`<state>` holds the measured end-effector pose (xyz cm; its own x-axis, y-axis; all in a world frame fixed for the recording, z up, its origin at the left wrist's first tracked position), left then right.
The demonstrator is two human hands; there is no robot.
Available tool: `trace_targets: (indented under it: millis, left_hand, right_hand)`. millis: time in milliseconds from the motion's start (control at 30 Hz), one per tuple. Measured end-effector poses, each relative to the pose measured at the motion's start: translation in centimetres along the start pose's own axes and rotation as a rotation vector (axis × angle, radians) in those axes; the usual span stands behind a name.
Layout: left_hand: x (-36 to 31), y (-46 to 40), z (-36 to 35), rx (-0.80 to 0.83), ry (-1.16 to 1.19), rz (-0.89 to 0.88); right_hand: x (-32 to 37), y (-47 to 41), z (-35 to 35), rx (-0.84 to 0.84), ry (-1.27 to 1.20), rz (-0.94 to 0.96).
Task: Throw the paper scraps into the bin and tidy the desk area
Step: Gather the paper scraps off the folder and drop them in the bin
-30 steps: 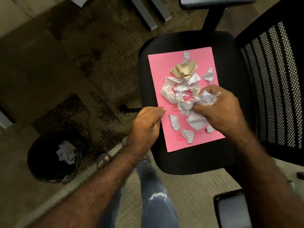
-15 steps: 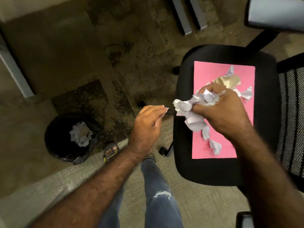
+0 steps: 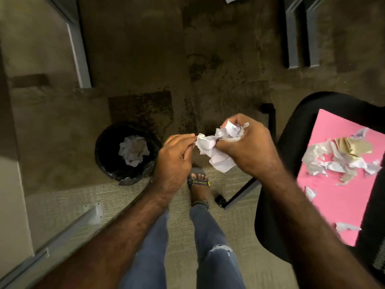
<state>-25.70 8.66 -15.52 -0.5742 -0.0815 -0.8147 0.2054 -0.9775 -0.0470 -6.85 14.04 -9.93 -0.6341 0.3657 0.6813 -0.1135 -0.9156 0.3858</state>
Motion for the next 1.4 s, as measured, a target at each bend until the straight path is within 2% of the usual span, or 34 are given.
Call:
trace_targets:
  millis: [433,700,1067,1200,1400]
  left_hand:
    - [11.3,3.1,10.5,-0.162,-0.115,0.227]
    - [17.7,4.2,13.5,-0.169,-0.166,0.418]
    - [22.9,4.5,15.0,-0.156,-0.162,0.537]
    - [24.3,4.7,14.7,-0.136,-0.081,0.572]
    - [25.1,4.9,14.3,-0.115,-0.001,0.593]
  right_hand:
    - [5.7,-0.3,-17.5,0.190,0.099,0.132]
    - [7.3,0.2,-26.3,0.248,0.226,0.256]
    - [6.6,0.5,-32.7,0.288,0.283,0.147]
    - [5.3,0.6,-33.8,0.300,0.255,0.018]
    - [5.3,1.3,-35.1,0.350,0.249,0.001]
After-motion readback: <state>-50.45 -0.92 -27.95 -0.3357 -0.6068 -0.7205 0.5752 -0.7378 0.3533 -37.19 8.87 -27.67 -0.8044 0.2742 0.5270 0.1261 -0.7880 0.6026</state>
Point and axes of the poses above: each hand's wrist, its own y-axis away from the middle knuckle, its own z-axis out of the back of the hand, x = y × z, the point moved 10 cm from there along -y, towards the middle knuckle, and after that the axes turned 7 degrees about -x, right-handed, at the moved point
